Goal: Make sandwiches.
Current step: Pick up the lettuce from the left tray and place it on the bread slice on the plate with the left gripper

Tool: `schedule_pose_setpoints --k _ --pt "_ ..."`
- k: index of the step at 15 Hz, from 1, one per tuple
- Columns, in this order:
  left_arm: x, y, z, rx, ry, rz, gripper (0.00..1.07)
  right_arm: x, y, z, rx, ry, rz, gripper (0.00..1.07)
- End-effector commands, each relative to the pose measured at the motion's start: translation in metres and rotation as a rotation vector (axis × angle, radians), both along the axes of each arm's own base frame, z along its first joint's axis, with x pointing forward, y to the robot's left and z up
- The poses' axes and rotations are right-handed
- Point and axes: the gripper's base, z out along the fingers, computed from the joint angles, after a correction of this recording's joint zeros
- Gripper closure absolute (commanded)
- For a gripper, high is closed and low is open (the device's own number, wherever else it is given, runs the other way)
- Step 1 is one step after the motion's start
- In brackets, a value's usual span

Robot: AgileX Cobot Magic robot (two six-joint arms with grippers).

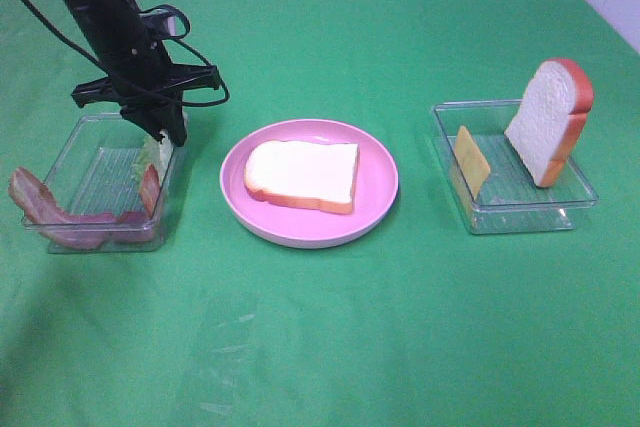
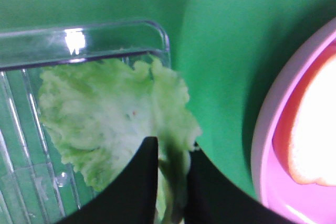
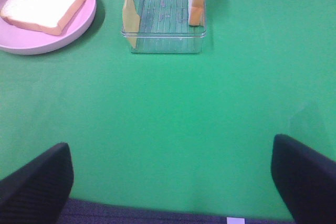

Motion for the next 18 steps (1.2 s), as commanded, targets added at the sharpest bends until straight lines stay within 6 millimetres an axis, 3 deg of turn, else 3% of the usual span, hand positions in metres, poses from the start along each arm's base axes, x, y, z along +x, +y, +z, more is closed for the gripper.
schedule_pose_setpoints --k 1,8,11,16,17,18 --pt "0.0 -0.002 0.004 0.005 0.004 -0.014 0.93 -0.004 0.0 -0.001 0.009 -0.034 -0.004 0.09" --pt "-0.001 -0.001 0.007 0.01 0.016 -0.02 0.94 -0.004 0.0 -0.001 0.009 -0.034 -0.004 0.09" --pt "-0.001 -0.001 0.012 0.013 0.002 -0.021 1.06 -0.004 0.0 -0.001 0.009 -0.034 -0.004 0.09" --pt "-0.003 0.002 0.019 0.042 0.001 -0.032 1.07 -0.004 0.0 -0.001 0.009 -0.034 -0.004 0.09" --pt "-0.004 0.002 0.022 0.041 -0.002 -0.032 1.07 -0.004 0.0 -0.001 0.009 -0.034 -0.004 0.09" --pt "-0.005 0.002 0.039 0.031 -0.036 -0.032 1.07 -0.004 0.0 -0.001 0.009 -0.034 -0.004 0.09"
